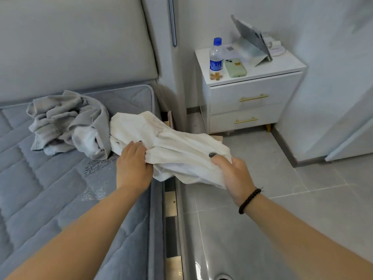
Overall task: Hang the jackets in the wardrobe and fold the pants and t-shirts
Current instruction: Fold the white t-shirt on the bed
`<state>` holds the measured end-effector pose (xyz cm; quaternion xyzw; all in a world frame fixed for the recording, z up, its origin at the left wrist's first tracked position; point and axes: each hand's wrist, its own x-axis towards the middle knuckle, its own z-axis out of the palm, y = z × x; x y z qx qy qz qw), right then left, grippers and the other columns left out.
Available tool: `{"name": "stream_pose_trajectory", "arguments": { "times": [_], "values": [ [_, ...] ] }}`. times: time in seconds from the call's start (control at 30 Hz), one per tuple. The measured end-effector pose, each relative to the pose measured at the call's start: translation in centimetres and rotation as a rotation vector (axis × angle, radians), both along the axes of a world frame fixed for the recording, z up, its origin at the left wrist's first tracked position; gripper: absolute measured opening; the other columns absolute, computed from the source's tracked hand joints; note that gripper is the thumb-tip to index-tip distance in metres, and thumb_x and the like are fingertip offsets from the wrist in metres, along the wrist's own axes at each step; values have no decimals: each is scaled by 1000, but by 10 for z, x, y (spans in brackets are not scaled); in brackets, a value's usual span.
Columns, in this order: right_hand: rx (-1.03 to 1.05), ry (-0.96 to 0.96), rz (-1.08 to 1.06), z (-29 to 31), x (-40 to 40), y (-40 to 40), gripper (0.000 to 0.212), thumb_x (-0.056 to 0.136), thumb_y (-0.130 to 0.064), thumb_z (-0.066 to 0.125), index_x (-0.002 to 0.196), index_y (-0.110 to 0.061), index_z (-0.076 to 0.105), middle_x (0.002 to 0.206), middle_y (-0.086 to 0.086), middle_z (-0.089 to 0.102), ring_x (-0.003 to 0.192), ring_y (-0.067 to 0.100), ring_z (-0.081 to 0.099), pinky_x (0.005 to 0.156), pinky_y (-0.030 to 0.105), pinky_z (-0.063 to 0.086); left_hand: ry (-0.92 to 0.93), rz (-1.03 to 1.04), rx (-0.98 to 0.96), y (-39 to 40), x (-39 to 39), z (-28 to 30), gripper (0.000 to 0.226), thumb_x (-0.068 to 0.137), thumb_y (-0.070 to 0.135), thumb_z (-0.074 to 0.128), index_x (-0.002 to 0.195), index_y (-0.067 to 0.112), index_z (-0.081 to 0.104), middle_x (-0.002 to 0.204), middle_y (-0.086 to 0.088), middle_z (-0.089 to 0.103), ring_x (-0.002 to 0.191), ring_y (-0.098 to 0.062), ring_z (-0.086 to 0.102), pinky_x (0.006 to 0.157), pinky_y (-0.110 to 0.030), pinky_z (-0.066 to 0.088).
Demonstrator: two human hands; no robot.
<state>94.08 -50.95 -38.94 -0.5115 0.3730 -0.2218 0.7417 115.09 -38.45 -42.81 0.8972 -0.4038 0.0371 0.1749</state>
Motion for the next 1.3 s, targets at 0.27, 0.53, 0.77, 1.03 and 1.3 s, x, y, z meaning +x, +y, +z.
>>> {"name": "stream_pose_trajectory", "arguments": {
  "times": [0.27, 0.53, 0.77, 1.03, 1.3],
  "values": [
    [40, 159, -158, 31, -103, 54, 32, 84, -32, 67, 102, -6, 67, 101, 12, 72, 87, 24, 68, 71, 32, 55, 112, -58, -242, 46, -75, 50, 6, 91, 16, 50, 86, 12, 49, 71, -5, 55, 70, -30, 52, 60, -36, 38],
    [-162, 242, -385, 153, -208, 201, 34, 83, -28, 70, 101, 1, 65, 88, 19, 68, 72, 30, 68, 64, 39, 61, 324, -262, -439, 159, -163, 153, 21, 94, 22, 52, 77, 12, 44, 70, -4, 51, 63, -18, 43, 52, -32, 30],
    [-216, 260, -412, 259, -232, 283, 19, 84, -19, 65, 70, -8, 60, 47, 7, 56, 40, 20, 54, 55, 27, 50, 198, -395, -432, 255, -172, 297, 32, 77, 33, 77, 77, 6, 60, 68, -4, 58, 64, -16, 50, 52, -25, 34],
    [-310, 256, -387, 296, -209, 328, 13, 82, -11, 70, 77, -4, 61, 58, 6, 50, 37, 12, 38, 51, 26, 49, -71, -373, -151, 359, -137, 349, 45, 64, 56, 82, 56, 20, 56, 57, -1, 52, 59, -20, 45, 54, -29, 32],
    [-254, 213, -368, 287, -193, 343, 16, 86, -5, 61, 71, -7, 56, 41, 3, 42, 33, 11, 29, 47, 20, 37, -17, -251, -109, 415, -88, 360, 51, 78, 48, 74, 55, 10, 48, 53, -1, 40, 56, -21, 35, 54, -29, 28]
  ]
}}
